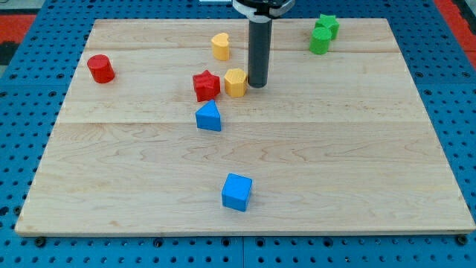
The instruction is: Push the yellow hexagon to the bottom right side of the red star
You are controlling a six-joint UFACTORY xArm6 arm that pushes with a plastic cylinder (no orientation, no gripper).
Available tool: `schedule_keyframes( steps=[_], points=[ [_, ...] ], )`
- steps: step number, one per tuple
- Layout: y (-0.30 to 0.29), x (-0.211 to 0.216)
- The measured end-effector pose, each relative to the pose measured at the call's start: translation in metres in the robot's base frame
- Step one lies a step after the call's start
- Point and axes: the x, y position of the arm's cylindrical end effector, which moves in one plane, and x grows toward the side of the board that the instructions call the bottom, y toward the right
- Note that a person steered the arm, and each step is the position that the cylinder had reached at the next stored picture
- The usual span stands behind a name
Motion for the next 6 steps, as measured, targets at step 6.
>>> schedule_keyframes(
  steps=[6],
  points=[
    [0.004, 0.055]
  ],
)
